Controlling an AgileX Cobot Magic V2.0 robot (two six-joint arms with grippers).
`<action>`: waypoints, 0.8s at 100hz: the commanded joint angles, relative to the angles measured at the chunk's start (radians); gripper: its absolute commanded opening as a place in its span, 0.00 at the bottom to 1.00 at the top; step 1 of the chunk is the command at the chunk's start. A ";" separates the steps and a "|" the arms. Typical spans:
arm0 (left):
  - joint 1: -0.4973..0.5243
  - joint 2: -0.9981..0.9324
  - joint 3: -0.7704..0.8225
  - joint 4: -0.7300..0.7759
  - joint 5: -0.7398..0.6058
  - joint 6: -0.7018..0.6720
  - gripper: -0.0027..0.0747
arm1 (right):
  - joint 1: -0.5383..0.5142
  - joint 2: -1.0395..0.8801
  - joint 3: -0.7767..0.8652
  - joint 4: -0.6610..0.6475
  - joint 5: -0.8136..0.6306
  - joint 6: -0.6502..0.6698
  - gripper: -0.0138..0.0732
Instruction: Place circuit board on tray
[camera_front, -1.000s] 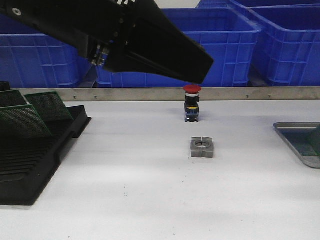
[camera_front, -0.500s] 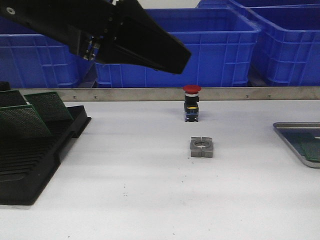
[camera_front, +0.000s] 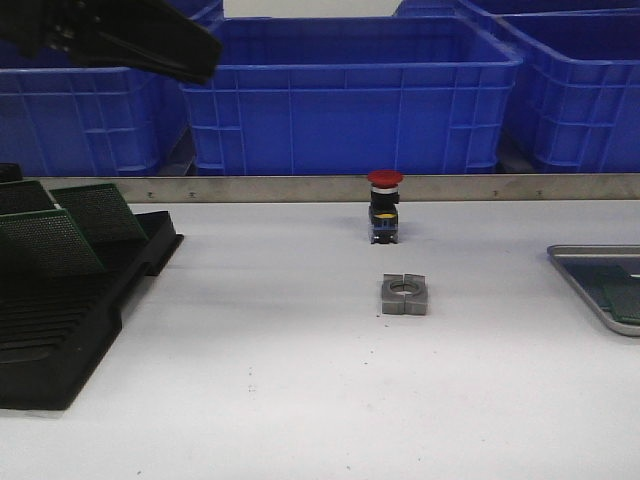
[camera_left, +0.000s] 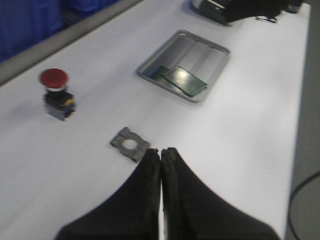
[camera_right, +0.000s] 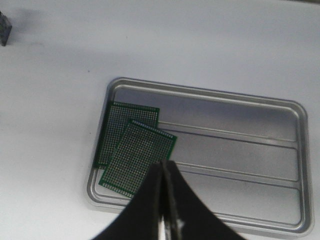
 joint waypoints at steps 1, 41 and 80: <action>0.034 -0.091 -0.008 -0.056 -0.063 -0.018 0.01 | 0.035 -0.107 0.025 0.023 -0.107 -0.016 0.09; 0.043 -0.489 0.233 -0.093 -0.682 -0.068 0.01 | 0.135 -0.512 0.214 0.033 -0.198 -0.034 0.09; 0.043 -0.877 0.499 -0.152 -0.689 -0.068 0.01 | 0.135 -0.941 0.381 0.055 -0.188 -0.034 0.09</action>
